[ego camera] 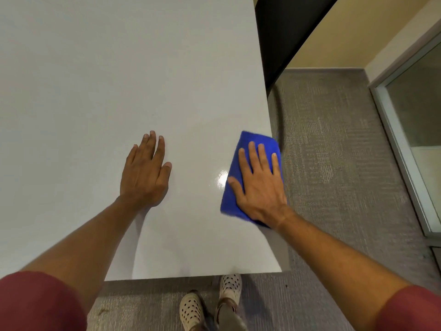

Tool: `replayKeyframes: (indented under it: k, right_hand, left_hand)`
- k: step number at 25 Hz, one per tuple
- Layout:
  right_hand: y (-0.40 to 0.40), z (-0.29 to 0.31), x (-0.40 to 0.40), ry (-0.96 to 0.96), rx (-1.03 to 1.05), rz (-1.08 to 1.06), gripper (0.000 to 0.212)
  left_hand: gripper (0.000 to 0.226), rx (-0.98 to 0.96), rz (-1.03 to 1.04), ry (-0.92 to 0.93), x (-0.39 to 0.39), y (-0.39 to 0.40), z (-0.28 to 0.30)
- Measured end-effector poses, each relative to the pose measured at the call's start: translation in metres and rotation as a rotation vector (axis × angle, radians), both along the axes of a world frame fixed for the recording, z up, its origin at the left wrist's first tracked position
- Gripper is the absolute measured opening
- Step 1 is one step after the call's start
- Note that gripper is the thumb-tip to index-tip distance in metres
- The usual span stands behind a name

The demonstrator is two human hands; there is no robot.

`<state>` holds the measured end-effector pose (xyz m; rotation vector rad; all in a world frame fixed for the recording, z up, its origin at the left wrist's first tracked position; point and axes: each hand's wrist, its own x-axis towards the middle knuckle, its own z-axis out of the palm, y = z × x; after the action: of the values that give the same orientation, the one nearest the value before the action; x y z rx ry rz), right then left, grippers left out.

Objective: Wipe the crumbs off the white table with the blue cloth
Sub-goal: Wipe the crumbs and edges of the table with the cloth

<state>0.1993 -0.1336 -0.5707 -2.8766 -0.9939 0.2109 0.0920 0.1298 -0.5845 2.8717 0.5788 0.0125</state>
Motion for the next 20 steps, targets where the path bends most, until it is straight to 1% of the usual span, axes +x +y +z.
replayKeyframes:
  k: [1, 3, 10, 13, 16, 20]
  right_hand:
    - [-0.003, -0.001, -0.005, -0.003, -0.016, 0.038, 0.076]
    - [-0.003, -0.004, -0.004, 0.001, -0.032, 0.03, 0.077]
    - [0.027, -0.006, 0.038, 0.034, 0.023, -0.184, 0.07]
    - [0.036, -0.005, 0.06, 0.084, 0.104, -0.288, 0.067]
    - [0.044, -0.005, 0.085, 0.136, 0.181, -0.412, 0.065]
    - [0.06, 0.001, 0.113, 0.096, 0.199, -0.44, 0.063]
  left_hand:
    - [0.065, 0.005, -0.005, 0.003, 0.0, 0.0, 0.0]
    - [0.065, 0.013, -0.002, 0.005, 0.0, 0.0, -0.001]
    - [0.07, -0.023, -0.021, 0.038, 0.009, 0.003, 0.0]
    - [0.072, -0.041, -0.039, 0.044, 0.027, 0.01, 0.001]
    - [0.072, 0.004, -0.069, 0.028, 0.039, 0.012, 0.0]
    - [0.072, 0.038, -0.071, 0.024, 0.04, 0.012, -0.002]
